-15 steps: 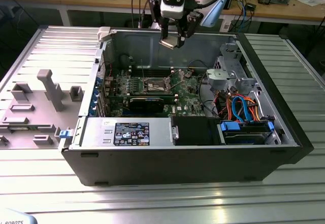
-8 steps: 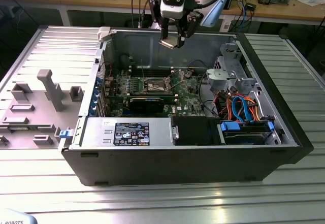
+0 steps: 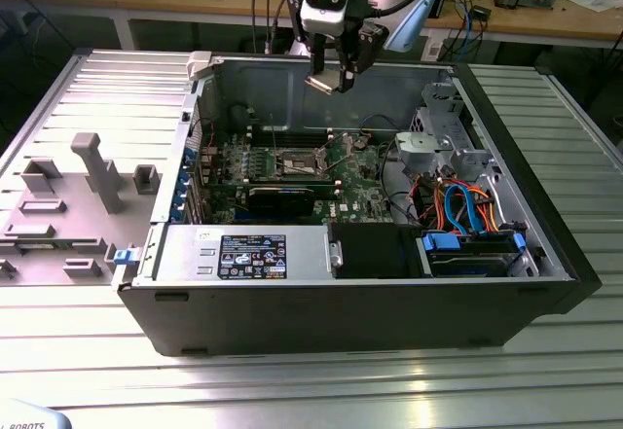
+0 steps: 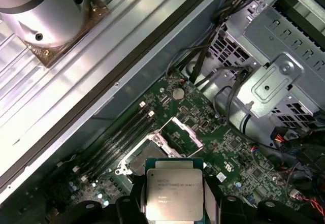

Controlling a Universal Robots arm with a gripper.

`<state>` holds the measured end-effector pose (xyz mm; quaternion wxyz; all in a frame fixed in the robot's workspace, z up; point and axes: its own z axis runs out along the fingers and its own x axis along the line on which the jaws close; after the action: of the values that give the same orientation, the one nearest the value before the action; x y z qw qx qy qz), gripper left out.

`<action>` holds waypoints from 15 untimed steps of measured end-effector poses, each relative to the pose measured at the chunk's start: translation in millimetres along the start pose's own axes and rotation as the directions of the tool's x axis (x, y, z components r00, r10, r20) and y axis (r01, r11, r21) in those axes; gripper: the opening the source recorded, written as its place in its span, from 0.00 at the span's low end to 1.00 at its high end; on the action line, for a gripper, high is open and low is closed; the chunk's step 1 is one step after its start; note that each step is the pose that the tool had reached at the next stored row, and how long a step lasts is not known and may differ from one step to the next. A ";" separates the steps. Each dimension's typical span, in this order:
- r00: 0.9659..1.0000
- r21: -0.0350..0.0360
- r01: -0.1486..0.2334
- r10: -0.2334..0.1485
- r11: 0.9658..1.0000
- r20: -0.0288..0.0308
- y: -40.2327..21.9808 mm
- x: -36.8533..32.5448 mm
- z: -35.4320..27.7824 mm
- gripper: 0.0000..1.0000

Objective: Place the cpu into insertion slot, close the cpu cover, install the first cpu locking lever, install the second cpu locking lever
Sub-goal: 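Place the cpu into insertion slot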

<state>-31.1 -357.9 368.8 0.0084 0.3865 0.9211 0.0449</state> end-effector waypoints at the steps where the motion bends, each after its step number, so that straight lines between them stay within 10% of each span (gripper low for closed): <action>1: 1.000 0.000 -0.016 0.016 1.000 0.001 0.0 0.0 0.0 0.54; 15: 0.996 -0.002 -0.084 0.084 0.996 0.007 -0.5 0.2 1.6 0.54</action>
<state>-31.5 -358.0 367.1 0.0102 0.4249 0.9041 0.0446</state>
